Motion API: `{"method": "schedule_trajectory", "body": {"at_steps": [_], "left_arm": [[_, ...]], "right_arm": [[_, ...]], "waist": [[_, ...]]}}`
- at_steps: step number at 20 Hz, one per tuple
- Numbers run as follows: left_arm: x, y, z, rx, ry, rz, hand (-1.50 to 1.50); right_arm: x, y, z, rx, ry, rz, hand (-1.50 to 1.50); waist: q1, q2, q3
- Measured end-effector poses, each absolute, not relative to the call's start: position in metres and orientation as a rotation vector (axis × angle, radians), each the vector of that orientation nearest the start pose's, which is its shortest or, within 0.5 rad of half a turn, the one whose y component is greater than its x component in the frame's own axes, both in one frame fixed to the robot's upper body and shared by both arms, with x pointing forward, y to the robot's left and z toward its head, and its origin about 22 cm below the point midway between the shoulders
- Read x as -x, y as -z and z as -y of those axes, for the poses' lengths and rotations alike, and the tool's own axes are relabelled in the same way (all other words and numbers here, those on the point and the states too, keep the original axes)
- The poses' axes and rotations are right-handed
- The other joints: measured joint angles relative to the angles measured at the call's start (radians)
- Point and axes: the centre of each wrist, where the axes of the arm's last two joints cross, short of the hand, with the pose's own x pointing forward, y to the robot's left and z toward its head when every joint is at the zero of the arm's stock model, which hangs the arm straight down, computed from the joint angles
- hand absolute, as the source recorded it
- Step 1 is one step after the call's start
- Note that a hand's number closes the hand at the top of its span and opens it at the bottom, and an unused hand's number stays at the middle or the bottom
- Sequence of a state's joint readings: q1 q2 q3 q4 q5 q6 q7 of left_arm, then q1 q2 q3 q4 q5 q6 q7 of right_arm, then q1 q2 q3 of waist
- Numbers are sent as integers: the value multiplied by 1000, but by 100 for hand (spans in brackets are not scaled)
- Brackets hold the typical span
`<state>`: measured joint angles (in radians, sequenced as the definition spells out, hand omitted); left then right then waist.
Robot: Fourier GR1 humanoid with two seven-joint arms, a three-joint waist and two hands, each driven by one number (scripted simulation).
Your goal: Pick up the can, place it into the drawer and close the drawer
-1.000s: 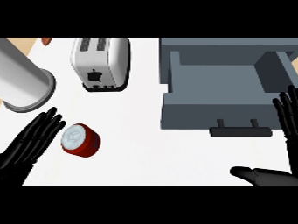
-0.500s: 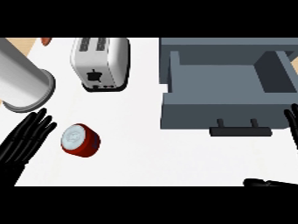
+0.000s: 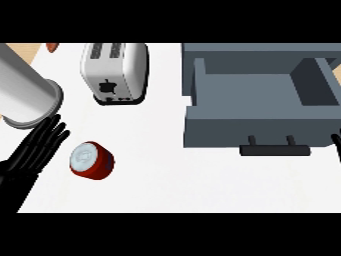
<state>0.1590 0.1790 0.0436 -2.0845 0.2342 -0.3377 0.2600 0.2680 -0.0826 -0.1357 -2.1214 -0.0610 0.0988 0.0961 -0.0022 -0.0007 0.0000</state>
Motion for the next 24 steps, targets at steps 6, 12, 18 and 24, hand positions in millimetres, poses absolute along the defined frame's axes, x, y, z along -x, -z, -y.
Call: {"method": "schedule_trajectory", "body": {"at_steps": [6, 12, 18, 24], "left_arm": [[-197, -80, -267, 193, 311, 1650, -150], [-208, -48, -271, 177, 302, 1634, -150], [-216, -27, -280, 149, 287, 1618, -150], [-216, -3, -294, 121, 275, 1620, -150]], "right_arm": [[-160, -87, 292, 182, -7, 1783, -150], [-168, -76, 296, 175, -14, 1781, -150], [-169, -70, 298, 171, -20, 1781, -150], [-165, -70, 299, 175, -19, 1780, -150]], "waist": [[0, 0, 0], [0, 0, 0], [0, 0, 0], [0, 0, 0]]}}
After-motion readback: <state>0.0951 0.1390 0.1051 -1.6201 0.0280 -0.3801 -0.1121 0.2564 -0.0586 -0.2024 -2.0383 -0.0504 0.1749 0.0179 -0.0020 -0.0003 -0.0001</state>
